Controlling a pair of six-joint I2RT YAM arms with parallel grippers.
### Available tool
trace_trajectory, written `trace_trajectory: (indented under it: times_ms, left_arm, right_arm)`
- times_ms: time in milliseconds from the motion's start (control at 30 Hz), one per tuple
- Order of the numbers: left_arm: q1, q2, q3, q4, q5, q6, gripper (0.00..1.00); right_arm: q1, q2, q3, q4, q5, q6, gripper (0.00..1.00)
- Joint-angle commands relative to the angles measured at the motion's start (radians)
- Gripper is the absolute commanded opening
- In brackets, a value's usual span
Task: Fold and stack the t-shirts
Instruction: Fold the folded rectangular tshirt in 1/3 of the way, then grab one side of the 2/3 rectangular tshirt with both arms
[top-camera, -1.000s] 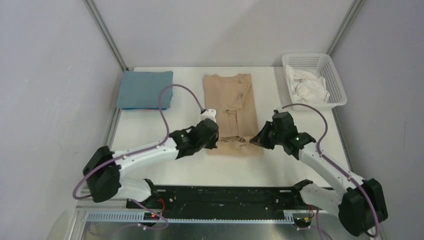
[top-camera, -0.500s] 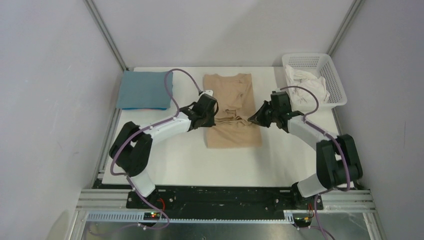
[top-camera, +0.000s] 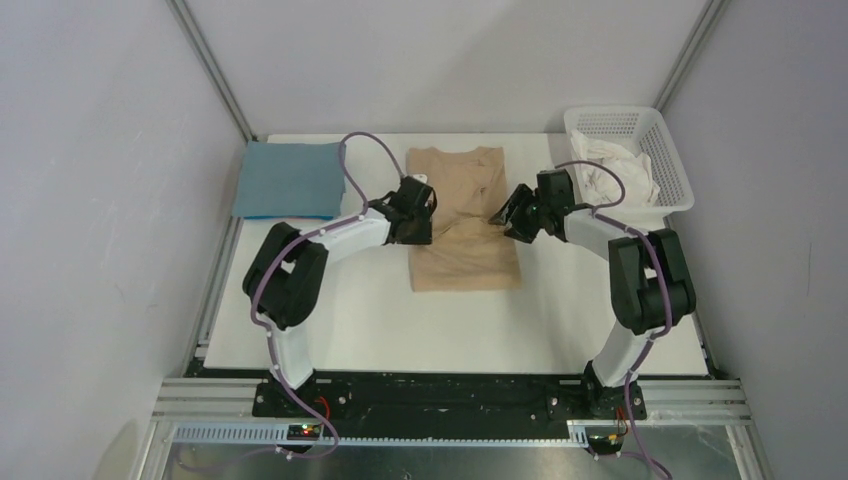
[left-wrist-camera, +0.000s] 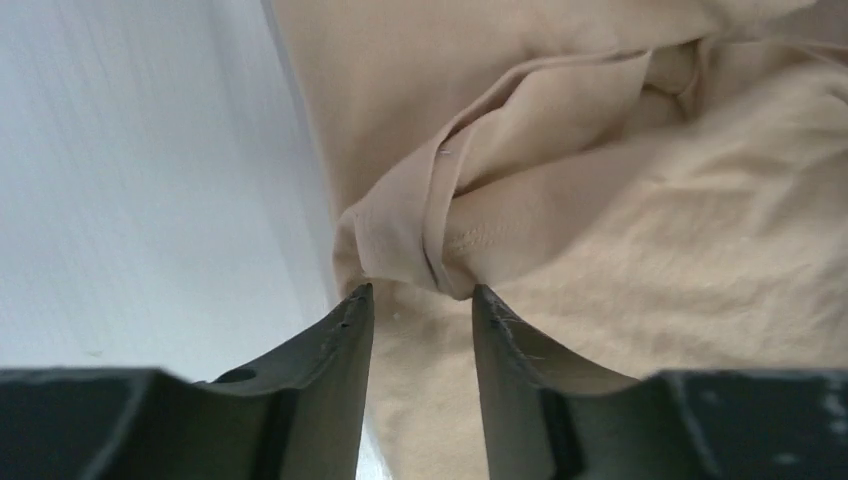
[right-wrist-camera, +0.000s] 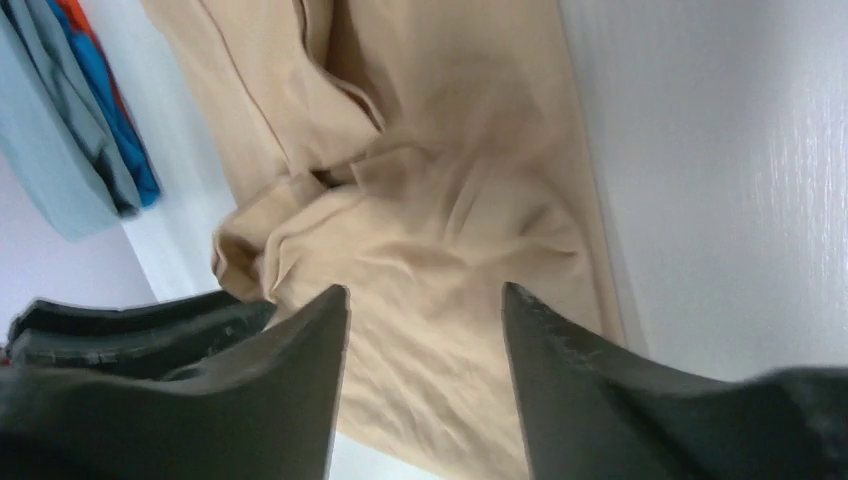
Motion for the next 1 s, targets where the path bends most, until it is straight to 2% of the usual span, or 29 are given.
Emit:
trace_trajectory:
  times_ms: [0, 33, 67, 100, 167, 300, 400, 567, 700, 933, 967]
  left_arm:
    - [0.020, -0.042, 0.095, -0.008, -0.024, 0.035, 0.64]
    - [0.021, -0.054, 0.110, -0.023, -0.050, 0.038, 0.82]
    - [0.021, -0.084, 0.114, -0.030, -0.063, 0.039, 0.91]
    - [0.021, -0.099, 0.111, -0.037, -0.080, 0.041, 0.97]
    - [0.022, -0.155, 0.085, -0.039, -0.087, 0.034, 0.99]
    - [0.021, -0.269, -0.033, -0.040, -0.077, -0.009, 1.00]
    - [0.008, -0.353, -0.179, -0.036, -0.038, -0.067, 1.00]
    - [-0.052, -0.404, -0.330, -0.009, -0.023, -0.181, 1.00]
    - [-0.060, -0.368, -0.392, 0.048, 0.007, -0.255, 0.98]
    - [-0.069, -0.278, -0.422, 0.093, 0.065, -0.312, 0.71]
    - [-0.074, -0.276, -0.428, 0.100, 0.065, -0.316, 0.70]
  right_arm:
    - [-0.010, 0.010, 0.107, -0.006, 0.040, -0.025, 0.71]
    - [-0.009, -0.009, 0.114, -0.024, 0.057, -0.032, 0.84]
    - [-0.007, -0.020, 0.120, -0.037, 0.095, -0.037, 0.89]
    - [-0.006, -0.049, 0.120, -0.072, 0.118, -0.047, 0.97]
    - [0.010, -0.100, 0.121, -0.142, 0.210, -0.081, 0.99]
    - [0.052, -0.206, 0.054, -0.243, 0.321, -0.123, 0.99]
    - [0.074, -0.318, -0.095, -0.251, 0.334, -0.100, 0.99]
    - [0.075, -0.416, -0.303, -0.227, 0.240, -0.034, 0.99]
    - [0.078, -0.412, -0.366, -0.191, 0.201, -0.017, 0.96]
    - [0.081, -0.384, -0.423, -0.142, 0.197, 0.021, 0.80]
    - [0.081, -0.384, -0.432, -0.126, 0.196, 0.027, 0.77]
